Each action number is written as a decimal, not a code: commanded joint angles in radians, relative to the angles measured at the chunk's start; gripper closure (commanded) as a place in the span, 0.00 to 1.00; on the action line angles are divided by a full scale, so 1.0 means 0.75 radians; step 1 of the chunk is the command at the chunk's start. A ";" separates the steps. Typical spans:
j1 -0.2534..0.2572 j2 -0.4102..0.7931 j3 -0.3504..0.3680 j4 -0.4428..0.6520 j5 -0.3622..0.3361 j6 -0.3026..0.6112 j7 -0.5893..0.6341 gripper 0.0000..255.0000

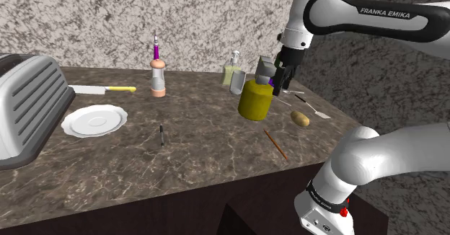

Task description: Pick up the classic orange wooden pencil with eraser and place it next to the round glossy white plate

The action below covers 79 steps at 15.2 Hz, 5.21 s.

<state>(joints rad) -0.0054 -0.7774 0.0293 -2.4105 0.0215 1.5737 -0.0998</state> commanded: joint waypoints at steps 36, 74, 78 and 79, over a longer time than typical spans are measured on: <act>-0.142 -0.182 0.426 -0.820 0.100 0.568 0.804 1.00; -0.207 0.447 0.855 0.007 0.167 0.368 1.256 1.00; -0.256 0.669 0.987 0.200 0.085 0.371 1.417 1.00; -0.267 0.730 1.019 0.252 0.054 0.368 1.463 1.00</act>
<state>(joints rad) -0.1993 -0.2702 0.7697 -2.2625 0.0805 1.8577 0.9626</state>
